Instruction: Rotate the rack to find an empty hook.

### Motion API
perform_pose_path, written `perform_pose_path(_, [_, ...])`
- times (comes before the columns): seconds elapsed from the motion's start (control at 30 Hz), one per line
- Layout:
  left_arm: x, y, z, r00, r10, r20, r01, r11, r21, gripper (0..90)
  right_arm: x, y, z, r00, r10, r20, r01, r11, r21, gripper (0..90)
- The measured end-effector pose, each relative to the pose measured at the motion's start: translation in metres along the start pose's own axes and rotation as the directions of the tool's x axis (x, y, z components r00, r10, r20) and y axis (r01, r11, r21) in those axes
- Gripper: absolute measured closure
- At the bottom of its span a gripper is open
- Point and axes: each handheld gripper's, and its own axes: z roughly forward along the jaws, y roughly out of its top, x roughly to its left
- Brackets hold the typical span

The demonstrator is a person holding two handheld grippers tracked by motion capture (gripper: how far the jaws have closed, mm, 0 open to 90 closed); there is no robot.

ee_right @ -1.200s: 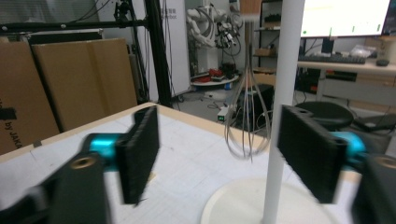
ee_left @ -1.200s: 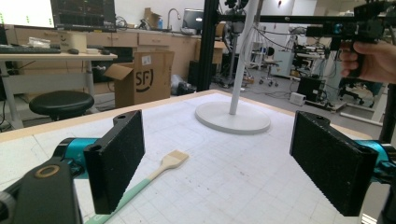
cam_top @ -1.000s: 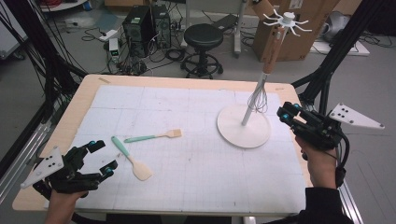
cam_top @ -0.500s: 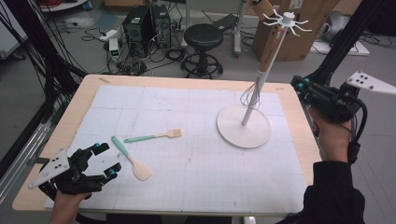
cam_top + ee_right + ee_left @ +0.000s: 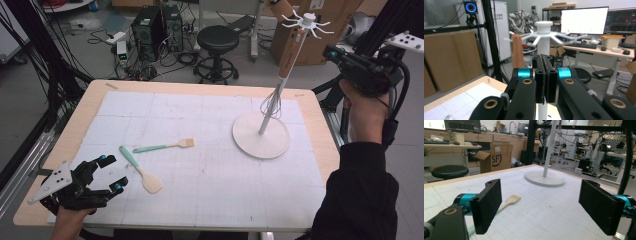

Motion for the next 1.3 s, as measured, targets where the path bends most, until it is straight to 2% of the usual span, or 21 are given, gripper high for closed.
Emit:
perform_pose_path(0.2, [0.002,-0.002,-0.003,1.0000,-0.005,-0.008,0.005,1.0000,-0.002,19.2,0.002,0.013,0.012,0.9996,-0.010,0.027,0.009,1.000,0.028,89.3])
perform_pose_path(0.63, [0.002,-0.002,-0.006,1.0000,-0.004,-0.002,0.004,1.0000,-0.004,19.3,0.018,0.013,0.025,0.9994,-0.031,-0.018,0.031,0.999,0.031,89.2])
perform_pose_path(0.87, [0.002,-0.003,-0.006,0.9998,-0.020,0.002,0.020,0.9997,-0.017,19.3,0.028,0.014,0.030,0.9983,-0.044,-0.037,0.045,0.999,0.022,89.2])
perform_pose_path(1.07, [0.002,-0.003,-0.004,0.9997,-0.024,0.008,0.024,0.9995,-0.021,19.4,0.043,0.014,0.041,0.9954,-0.070,-0.065,0.072,0.997,0.032,89.3])
perform_pose_path(1.17, [0.002,-0.003,-0.004,0.9997,-0.023,0.010,0.023,0.9995,-0.019,19.3,0.049,0.012,0.038,0.9928,-0.081,-0.088,0.084,0.996,0.026,89.2])
perform_pose_path(1.23, [0.002,-0.003,-0.005,0.9997,-0.023,0.008,0.023,0.9996,-0.017,19.3,0.050,0.011,0.030,0.9914,-0.088,-0.097,0.089,0.996,0.008,89.2])
perform_pose_path(1.3, [0.003,-0.003,-0.006,0.9997,-0.025,0.005,0.025,0.9994,-0.022,19.3,0.047,0.010,0.018,0.9915,-0.097,-0.086,0.097,0.995,-0.009,89.2])
